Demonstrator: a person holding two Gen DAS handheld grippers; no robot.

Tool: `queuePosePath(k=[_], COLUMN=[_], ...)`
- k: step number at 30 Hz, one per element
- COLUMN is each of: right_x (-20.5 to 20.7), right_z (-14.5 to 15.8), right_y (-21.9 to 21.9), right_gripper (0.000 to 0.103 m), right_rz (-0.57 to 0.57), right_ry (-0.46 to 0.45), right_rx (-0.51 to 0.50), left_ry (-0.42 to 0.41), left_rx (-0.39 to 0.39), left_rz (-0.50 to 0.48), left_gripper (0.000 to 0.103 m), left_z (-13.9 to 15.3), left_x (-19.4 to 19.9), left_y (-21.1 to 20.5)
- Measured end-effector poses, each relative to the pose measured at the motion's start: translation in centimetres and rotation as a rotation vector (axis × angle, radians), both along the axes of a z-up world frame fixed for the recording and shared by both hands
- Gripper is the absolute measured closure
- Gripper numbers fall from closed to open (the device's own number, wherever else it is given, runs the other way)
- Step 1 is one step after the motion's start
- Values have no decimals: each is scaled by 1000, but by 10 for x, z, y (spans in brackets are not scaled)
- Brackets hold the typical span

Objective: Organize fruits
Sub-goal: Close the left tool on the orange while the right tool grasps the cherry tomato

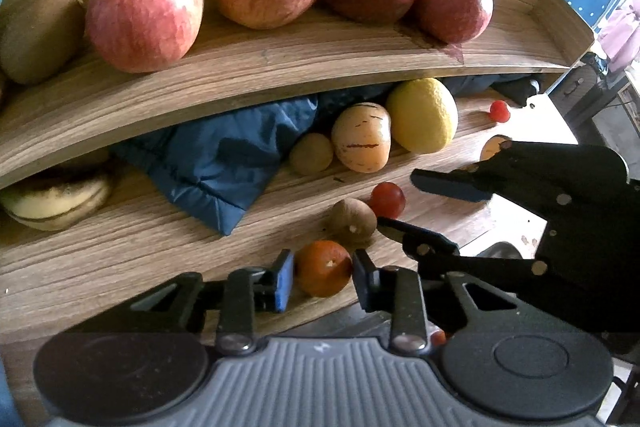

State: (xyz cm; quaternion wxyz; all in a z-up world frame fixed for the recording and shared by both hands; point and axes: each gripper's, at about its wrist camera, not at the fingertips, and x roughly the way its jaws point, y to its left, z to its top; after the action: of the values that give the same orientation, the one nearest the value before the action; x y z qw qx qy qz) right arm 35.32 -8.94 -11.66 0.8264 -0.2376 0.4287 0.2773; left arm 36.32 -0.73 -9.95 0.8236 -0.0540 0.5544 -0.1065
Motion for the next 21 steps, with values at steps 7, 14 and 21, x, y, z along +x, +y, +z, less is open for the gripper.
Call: queuePosePath(k=[7, 14, 21], right_x=[6, -1, -16], right_z=[-2, 4, 18], right_y=[-1, -4, -14], right_gripper=[78, 79, 79], right_rz=[-14, -25, -45], right_ry=[19, 8, -11], right_rx=[26, 41, 61], left_ry=[2, -2, -33], left_rx=[0, 2, 0], left_rz=[1, 7, 11], left_gripper=[69, 70, 70], left_z=[0, 1, 10], left_x=[0, -2, -11], left_y=[0, 0, -4])
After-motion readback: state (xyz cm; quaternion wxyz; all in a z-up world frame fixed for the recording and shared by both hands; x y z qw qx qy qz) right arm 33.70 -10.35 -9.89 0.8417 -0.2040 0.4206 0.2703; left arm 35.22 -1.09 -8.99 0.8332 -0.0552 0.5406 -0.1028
